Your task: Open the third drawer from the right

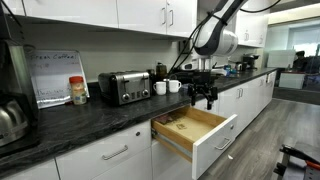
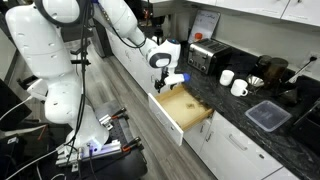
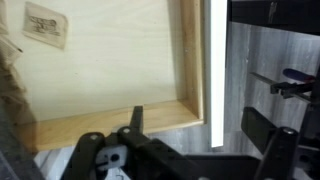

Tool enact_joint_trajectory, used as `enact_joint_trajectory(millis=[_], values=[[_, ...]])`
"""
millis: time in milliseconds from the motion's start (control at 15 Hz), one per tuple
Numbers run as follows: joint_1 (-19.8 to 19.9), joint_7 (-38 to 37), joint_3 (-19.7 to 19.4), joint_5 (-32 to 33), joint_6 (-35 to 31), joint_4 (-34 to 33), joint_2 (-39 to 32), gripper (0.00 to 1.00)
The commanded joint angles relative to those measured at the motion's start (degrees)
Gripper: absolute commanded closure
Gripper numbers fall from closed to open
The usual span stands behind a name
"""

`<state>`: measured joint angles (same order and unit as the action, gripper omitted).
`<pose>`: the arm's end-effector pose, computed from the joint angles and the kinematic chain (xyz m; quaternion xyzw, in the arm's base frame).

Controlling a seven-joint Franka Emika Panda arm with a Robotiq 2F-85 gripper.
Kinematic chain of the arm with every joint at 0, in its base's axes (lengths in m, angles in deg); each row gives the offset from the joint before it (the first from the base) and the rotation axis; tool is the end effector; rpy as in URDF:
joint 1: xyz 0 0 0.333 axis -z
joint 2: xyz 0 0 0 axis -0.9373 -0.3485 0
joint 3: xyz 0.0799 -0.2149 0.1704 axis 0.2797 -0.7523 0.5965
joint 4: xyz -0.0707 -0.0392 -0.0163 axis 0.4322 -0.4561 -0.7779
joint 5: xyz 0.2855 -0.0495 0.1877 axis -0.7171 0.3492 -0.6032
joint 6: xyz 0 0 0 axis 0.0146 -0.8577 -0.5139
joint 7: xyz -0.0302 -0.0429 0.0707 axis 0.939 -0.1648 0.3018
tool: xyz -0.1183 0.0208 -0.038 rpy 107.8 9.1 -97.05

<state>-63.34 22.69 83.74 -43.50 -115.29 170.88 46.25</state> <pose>0.4623 0.0164 0.2551 -0.7282 -0.6831 -0.0050 0.0554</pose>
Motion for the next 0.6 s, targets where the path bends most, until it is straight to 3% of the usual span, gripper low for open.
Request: enact_joint_trajectory(millis=[0, 267, 533], values=[[-4.02, -14.23, -2.92, 7.32, -1.8, 0.12, 5.1, 0.0], [-6.45, -33.83, -3.09, 18.38, 2.84, -2.01, 8.95, 0.0], [-8.89, -46.82, -2.1, 21.96, 8.92, -3.47, 12.17, 0.0]])
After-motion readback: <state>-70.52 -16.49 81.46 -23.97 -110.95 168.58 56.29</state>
